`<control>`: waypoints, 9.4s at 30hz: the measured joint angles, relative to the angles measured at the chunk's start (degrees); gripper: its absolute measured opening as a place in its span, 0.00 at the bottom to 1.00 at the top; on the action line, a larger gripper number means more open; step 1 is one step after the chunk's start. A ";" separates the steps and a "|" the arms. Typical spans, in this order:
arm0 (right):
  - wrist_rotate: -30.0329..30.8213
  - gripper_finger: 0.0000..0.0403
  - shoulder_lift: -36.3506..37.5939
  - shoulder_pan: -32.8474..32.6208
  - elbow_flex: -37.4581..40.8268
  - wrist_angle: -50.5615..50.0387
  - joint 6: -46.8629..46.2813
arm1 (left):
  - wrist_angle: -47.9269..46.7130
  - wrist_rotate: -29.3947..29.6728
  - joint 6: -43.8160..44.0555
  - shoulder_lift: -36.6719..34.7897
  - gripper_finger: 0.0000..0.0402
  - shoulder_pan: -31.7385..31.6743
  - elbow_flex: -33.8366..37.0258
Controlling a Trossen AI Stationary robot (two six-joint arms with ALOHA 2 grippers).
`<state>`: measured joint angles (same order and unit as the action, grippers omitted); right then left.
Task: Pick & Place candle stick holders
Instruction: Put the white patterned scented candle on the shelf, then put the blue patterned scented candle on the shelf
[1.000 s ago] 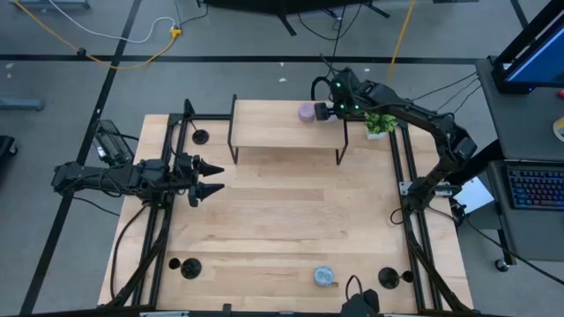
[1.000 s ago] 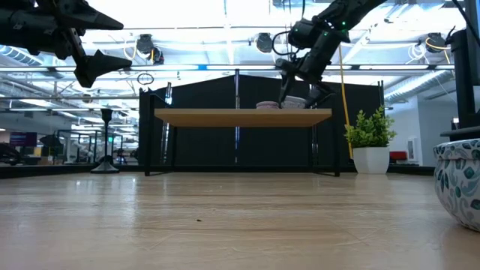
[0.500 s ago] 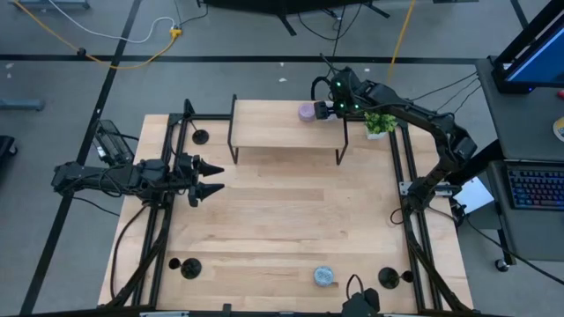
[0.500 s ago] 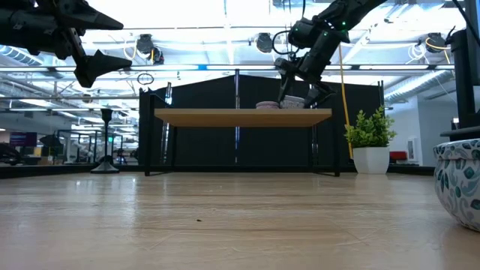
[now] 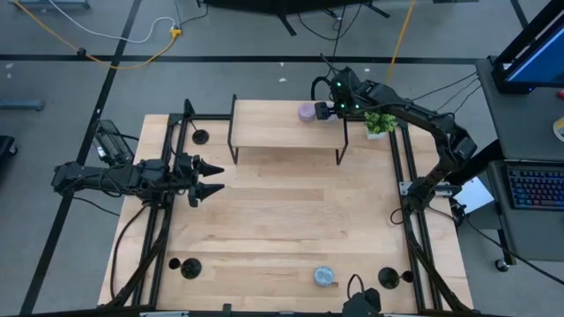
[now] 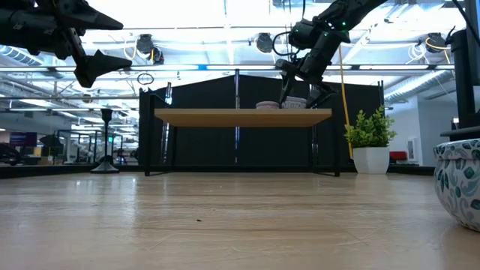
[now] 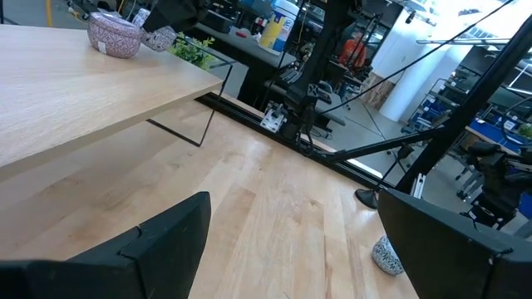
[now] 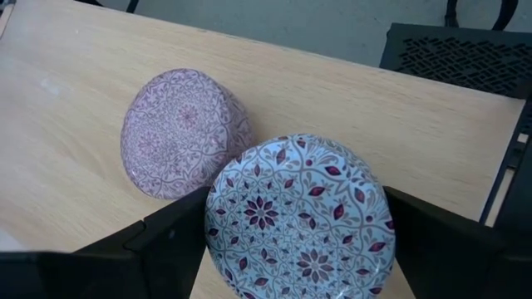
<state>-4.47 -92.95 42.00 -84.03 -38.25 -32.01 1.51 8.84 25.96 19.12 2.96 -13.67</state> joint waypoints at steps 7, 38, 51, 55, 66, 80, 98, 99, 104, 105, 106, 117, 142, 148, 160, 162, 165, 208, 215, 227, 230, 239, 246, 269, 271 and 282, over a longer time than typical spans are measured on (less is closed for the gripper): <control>0.12 0.82 0.00 0.00 0.02 0.08 -0.05 | -0.01 0.00 -0.02 0.01 0.87 0.02 0.00; 1.40 0.93 11.64 -1.89 0.07 -1.40 3.15 | -0.03 -6.68 -0.59 -0.01 0.87 0.00 0.00; 1.36 0.93 22.05 -23.39 3.79 -6.76 2.50 | -0.02 -9.33 -0.35 0.00 0.87 0.04 0.00; 1.20 0.93 25.38 -31.57 9.57 -3.07 -0.68 | -0.03 -9.33 -0.33 0.00 0.87 0.04 0.00; -7.86 0.93 37.14 -51.48 34.80 10.02 -24.85 | -0.01 -9.19 -0.19 -0.01 0.87 0.04 0.00; 2.21 0.93 39.50 -65.29 61.92 60.36 -38.19 | 0.05 -8.79 6.72 -0.01 0.87 0.04 0.00; 15.13 0.93 17.98 -84.02 30.03 22.02 -16.32 | -0.01 -8.87 8.85 -0.01 0.87 0.07 0.00; 14.16 0.93 16.22 -84.18 28.74 21.47 -14.90 | 0.01 -8.87 8.85 -0.01 0.87 0.07 0.00; 11.81 0.93 8.49 -84.13 22.25 17.01 -6.42 | -0.03 -8.87 8.81 -0.01 0.87 0.07 0.00; 11.78 0.93 7.02 -84.02 20.97 16.33 -4.63 | -0.03 -8.88 8.81 -0.01 0.87 0.07 0.00; 11.75 0.93 5.62 -83.79 19.89 15.66 -2.80 | -0.03 -8.87 8.79 -0.01 0.87 0.07 0.00; 4.34 0.93 -5.24 -79.44 16.06 13.12 6.97 | -0.08 -8.96 7.58 -0.01 0.87 0.09 0.00; 3.06 0.93 -10.18 -78.13 16.37 18.08 9.38 | -3.35 -8.81 7.78 -0.02 0.87 0.08 0.00; 1.45 0.93 -13.26 -78.07 16.68 21.04 9.28 | -3.47 -8.79 7.76 -0.01 0.87 0.05 0.00; 1.76 0.93 -15.74 -77.44 16.52 22.05 1.80 | -3.44 -8.79 7.76 -0.03 0.87 0.04 0.00; 1.83 0.93 -15.58 -77.44 16.53 22.06 0.89 | -3.46 -8.79 7.74 -0.01 0.87 0.04 0.00; 1.73 0.93 -15.54 -77.68 16.56 22.46 0.56 | -3.44 -8.79 7.74 -0.01 0.87 0.04 0.00; 4.69 0.89 -15.50 -77.67 16.59 18.17 2.80 | -3.44 -8.79 7.72 -0.01 0.87 0.04 0.00; 4.68 0.73 -15.50 -77.66 16.61 17.83 3.16 | -3.44 -8.77 7.72 -0.03 0.87 0.04 0.00; 4.45 0.75 -15.17 -77.60 16.65 15.41 4.38 | -3.44 -8.76 7.72 -0.01 0.87 0.04 0.00; 3.91 0.74 -14.17 -77.12 16.75 13.94 4.60 | -3.43 -8.76 7.72 -0.01 0.87 0.04 -0.01; 3.87 0.73 -5.91 -72.12 16.87 5.64 5.54 | -3.42 -8.72 7.21 -0.01 0.87 0.04 -0.02; 4.14 0.73 3.86 -62.93 16.81 0.02 6.36 | -3.42 -8.74 7.11 -0.01 0.87 0.04 0.00; 7.26 0.73 4.63 -19.37 -1.92 -8.25 25.66 | -3.38 -8.72 5.80 -0.01 0.87 0.04 0.00; 7.27 0.73 3.33 -18.04 -1.92 -7.65 25.66 | -3.38 -8.72 5.81 -0.03 0.87 0.05 -0.02; 7.45 0.73 -1.91 -16.04 -1.92 -4.42 25.73 | -3.19 -8.72 5.81 -0.01 0.87 0.04 0.00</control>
<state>2.98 -94.85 25.96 -85.95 -42.67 -6.28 -1.68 0.12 31.76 19.11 3.01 -13.68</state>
